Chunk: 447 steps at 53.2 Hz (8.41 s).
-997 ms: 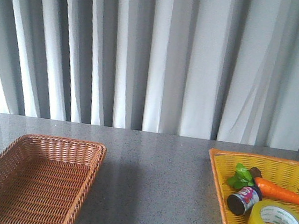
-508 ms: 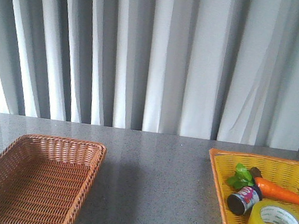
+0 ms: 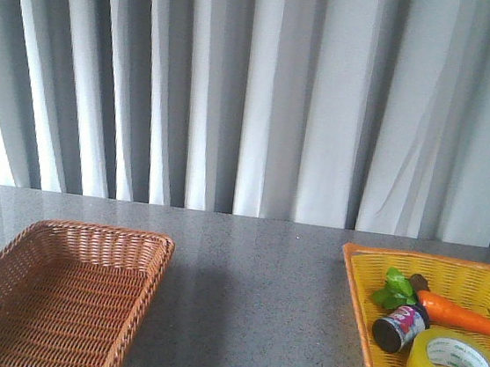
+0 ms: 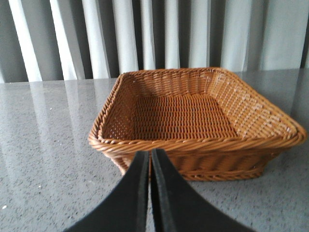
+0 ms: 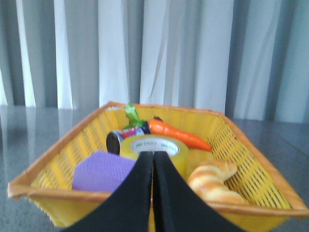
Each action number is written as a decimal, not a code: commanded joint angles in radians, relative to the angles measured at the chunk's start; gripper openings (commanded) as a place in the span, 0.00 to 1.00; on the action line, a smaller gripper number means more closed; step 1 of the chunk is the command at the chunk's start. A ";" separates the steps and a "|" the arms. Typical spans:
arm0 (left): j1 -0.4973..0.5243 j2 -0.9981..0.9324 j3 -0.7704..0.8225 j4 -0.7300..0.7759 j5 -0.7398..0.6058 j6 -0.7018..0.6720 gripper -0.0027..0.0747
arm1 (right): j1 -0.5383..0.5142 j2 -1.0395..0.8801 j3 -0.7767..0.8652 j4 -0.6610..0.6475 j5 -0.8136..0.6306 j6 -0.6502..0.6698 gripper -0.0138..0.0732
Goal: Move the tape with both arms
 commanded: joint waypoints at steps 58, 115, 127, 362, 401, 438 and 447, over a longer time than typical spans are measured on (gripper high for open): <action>-0.023 0.962 -0.975 0.000 -0.162 0.006 0.03 | 0.001 0.906 -0.994 0.031 0.099 -0.008 0.15; -0.023 1.084 -1.168 -0.052 0.113 -0.072 0.78 | 0.020 0.932 -1.008 0.039 0.228 -0.015 0.89; -0.023 1.110 -1.168 -0.052 0.135 -0.072 0.78 | 0.018 1.137 -1.237 -0.077 0.555 -0.014 0.81; -0.023 1.149 -1.168 -0.052 0.332 -0.070 0.78 | 0.456 2.250 -2.188 -0.097 1.144 -0.067 0.26; -0.023 1.149 -1.168 -0.052 0.332 -0.070 0.78 | 0.419 2.039 -2.352 -0.040 1.157 -0.074 0.85; -0.023 1.148 -1.168 -0.052 0.335 -0.042 0.78 | 0.001 1.631 -2.343 0.098 1.133 -0.059 0.37; -0.023 1.148 -1.168 -0.052 0.313 -0.043 0.78 | -0.022 1.601 -2.343 0.102 1.150 -0.083 0.16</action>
